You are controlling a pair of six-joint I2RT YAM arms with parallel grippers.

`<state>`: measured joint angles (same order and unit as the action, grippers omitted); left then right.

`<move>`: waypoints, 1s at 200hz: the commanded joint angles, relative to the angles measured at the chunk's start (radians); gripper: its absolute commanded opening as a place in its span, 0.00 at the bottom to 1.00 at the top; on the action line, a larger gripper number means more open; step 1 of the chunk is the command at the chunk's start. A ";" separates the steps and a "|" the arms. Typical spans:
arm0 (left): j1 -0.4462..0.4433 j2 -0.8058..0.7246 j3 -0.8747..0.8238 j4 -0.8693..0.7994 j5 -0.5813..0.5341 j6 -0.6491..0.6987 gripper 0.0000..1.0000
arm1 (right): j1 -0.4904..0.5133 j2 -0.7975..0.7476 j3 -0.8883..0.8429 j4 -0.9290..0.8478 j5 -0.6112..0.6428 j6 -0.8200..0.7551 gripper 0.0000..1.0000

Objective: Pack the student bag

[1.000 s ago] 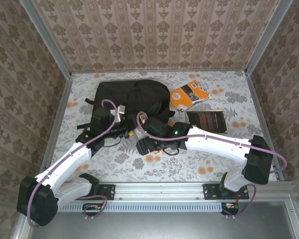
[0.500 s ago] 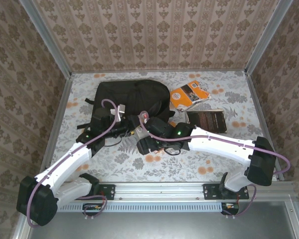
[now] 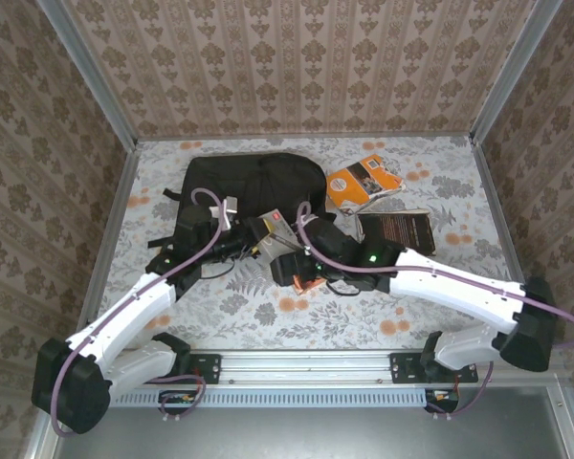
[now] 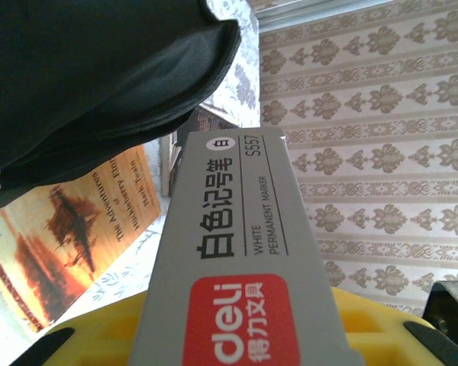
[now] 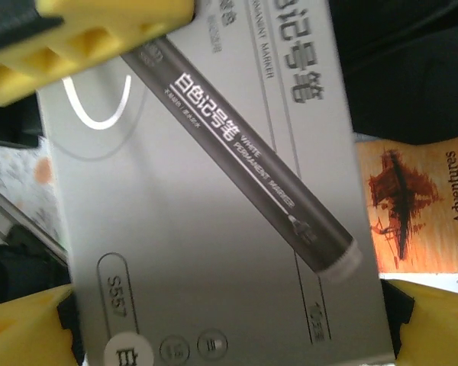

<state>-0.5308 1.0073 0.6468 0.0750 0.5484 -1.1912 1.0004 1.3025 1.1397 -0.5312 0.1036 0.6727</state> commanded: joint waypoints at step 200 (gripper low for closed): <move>-0.055 -0.015 0.101 0.152 -0.159 -0.126 0.37 | -0.252 -0.071 -0.540 1.416 -0.288 0.981 0.63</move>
<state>-0.5819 1.0077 0.7235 0.1894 0.4118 -1.3029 0.7403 1.2430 0.6106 0.7296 -0.1669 1.6268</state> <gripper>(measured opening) 0.369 0.673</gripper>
